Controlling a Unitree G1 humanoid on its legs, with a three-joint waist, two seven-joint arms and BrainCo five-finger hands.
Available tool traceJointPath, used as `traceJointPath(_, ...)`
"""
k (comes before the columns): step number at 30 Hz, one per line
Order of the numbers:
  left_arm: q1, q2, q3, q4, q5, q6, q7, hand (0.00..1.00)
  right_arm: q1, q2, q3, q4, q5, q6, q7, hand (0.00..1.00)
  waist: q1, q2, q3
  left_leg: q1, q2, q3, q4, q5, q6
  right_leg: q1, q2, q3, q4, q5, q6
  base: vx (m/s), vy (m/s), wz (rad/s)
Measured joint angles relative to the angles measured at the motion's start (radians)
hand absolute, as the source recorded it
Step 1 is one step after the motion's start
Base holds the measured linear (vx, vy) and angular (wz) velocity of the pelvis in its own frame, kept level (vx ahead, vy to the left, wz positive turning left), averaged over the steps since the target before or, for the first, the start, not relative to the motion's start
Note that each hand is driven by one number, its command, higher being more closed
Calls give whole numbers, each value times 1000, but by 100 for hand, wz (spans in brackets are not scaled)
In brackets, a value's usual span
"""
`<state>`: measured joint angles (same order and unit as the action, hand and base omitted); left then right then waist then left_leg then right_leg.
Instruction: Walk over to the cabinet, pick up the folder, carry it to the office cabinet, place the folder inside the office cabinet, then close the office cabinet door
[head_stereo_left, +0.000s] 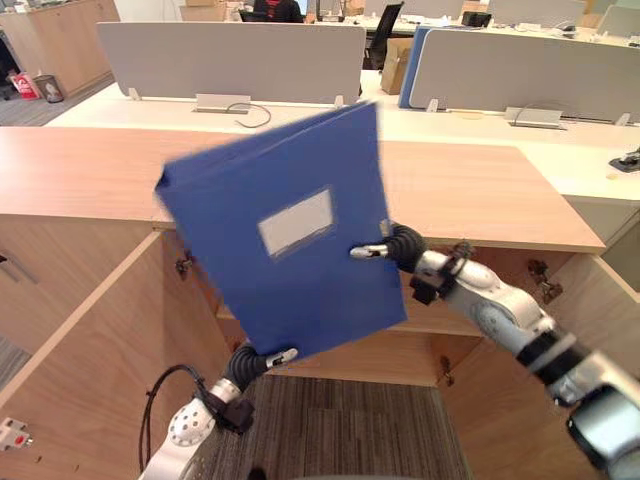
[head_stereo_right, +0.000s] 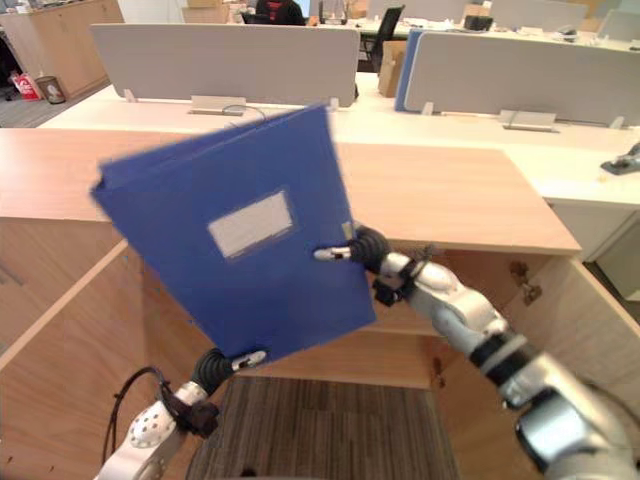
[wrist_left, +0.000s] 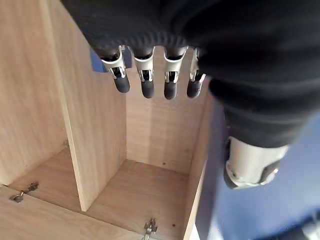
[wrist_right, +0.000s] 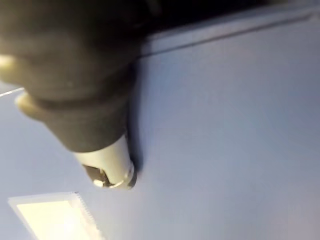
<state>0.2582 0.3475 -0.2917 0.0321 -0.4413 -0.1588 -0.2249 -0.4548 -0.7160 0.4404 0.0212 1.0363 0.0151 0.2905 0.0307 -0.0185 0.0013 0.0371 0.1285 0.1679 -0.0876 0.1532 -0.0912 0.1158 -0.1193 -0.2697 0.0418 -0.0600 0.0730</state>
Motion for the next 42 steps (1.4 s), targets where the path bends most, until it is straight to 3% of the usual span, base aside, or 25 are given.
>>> traceJointPath(3,50,-78,79,57,18,46,21,0,153,115,-266,-130,3,-24,-29,100,-24,4,-2,0,0,0,0,0,0,-2,0,2,1,0,0,-11,8,-1)
traceJointPath(6,104,-125,168,69,17,70,44,0,258,203,-447,-220,-23,-54,-77,100,-41,8,-5,0,0,6,-1,-1,-1,-7,-1,8,-1,-1,0,-33,25,-6)
traceJointPath(10,145,-204,270,78,18,93,78,0,366,354,-648,-306,-250,-92,-210,100,-46,19,-11,0,-1,17,-1,-3,-1,-15,-2,22,-7,1,-1,-15,28,-10)
traceJointPath(16,147,-261,317,221,14,110,95,0,383,460,-726,-345,-488,-103,-360,100,-54,27,-17,-5,-1,18,0,-6,-4,-15,-1,23,-21,11,6,0,4,-1)
traceJointPath(20,134,-264,340,422,-34,166,101,0,382,495,-723,-404,-650,-125,-433,100,-56,25,-16,-7,-2,17,0,-9,-5,-14,0,24,-27,17,8,38,21,-1)
traceJointPath(25,102,-251,367,702,-39,187,82,0,381,469,-647,-401,-683,-123,-385,100,-59,25,-16,-2,-1,18,0,-12,-7,-10,0,27,-34,17,8,-5,10,-2)
traceJointPath(28,79,-229,427,845,-13,184,70,0,378,372,-497,-399,-693,-122,-286,100,-60,18,-20,3,1,19,0,-16,-9,-7,1,31,-35,17,8,-7,16,-3)
traceJointPath(30,77,-221,467,916,57,178,79,0,364,305,-356,-388,-690,-120,-175,100,-59,13,-27,9,1,19,0,-16,-10,0,1,32,-37,17,8,0,0,0)
traceJointPath(35,70,-218,525,992,209,168,91,0,307,200,-172,-269,-664,-111,-38,100,-40,-7,-20,14,-3,16,-1,-24,-10,6,-2,32,-36,17,9,-8,14,0)
traceJointPath(38,62,-217,543,1015,212,167,90,0,271,143,-77,-214,-672,-110,14,100,-39,-5,-18,14,-8,15,-1,-29,-7,6,-7,32,-36,18,10,-3,38,0)
traceJointPath(42,43,-221,564,1040,218,169,91,0,221,109,71,-48,-783,-111,47,100,-38,-5,-11,14,-9,15,0,-29,-9,6,-8,32,-37,17,10,0,0,0)
